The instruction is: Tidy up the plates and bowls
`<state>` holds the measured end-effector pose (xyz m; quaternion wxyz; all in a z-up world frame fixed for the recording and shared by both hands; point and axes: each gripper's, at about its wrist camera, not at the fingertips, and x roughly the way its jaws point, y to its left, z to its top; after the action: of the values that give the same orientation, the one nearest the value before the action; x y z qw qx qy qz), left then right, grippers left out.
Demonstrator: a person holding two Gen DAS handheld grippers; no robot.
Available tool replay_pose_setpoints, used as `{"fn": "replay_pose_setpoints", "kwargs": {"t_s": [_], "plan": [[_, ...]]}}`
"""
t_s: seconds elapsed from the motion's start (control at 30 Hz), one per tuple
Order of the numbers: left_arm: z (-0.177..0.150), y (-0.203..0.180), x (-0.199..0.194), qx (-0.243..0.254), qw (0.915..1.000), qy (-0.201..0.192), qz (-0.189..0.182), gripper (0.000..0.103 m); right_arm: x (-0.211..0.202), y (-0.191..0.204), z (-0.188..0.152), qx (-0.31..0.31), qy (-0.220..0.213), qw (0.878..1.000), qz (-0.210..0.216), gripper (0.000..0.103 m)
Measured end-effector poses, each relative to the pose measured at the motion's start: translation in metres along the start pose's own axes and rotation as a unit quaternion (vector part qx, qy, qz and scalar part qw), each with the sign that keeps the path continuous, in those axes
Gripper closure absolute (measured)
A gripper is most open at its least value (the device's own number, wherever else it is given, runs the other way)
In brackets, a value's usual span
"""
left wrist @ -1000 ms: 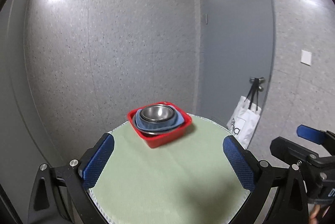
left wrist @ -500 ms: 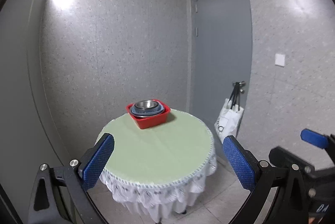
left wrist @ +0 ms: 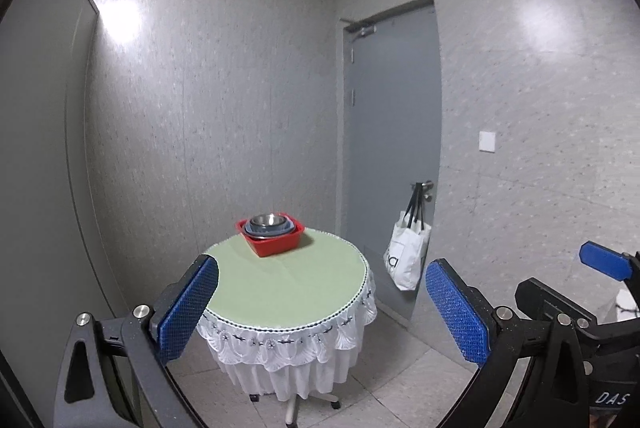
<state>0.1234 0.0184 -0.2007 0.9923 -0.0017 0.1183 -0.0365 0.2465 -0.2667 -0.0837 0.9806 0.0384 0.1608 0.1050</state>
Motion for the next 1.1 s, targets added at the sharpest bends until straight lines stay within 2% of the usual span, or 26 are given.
{"fn": "replay_pose_setpoints", "kwargs": {"t_s": [0.3, 0.53, 0.83, 1.1], "plan": [[-0.024, 0.037, -0.148, 0.011, 0.9999, 0.001, -0.008, 0.000, -0.096, 0.047, -0.025, -0.004, -0.012, 1.000, -0.019, 0.000], [-0.032, 0.056, -0.235, 0.016, 0.9998, -0.001, -0.012, 0.000, -0.153, 0.071, -0.038, -0.004, -0.018, 0.999, -0.027, 0.000], [-0.027, 0.051, -0.271, 0.017, 0.9997, -0.012, -0.012, 0.000, -0.188, 0.069, -0.044, -0.007, -0.026, 0.999, -0.031, 0.000], [-0.020, 0.033, -0.265, 0.016, 0.9996, -0.011, -0.018, 0.000, -0.200, 0.047, -0.045, -0.003, -0.026, 0.999, -0.031, 0.000]]}}
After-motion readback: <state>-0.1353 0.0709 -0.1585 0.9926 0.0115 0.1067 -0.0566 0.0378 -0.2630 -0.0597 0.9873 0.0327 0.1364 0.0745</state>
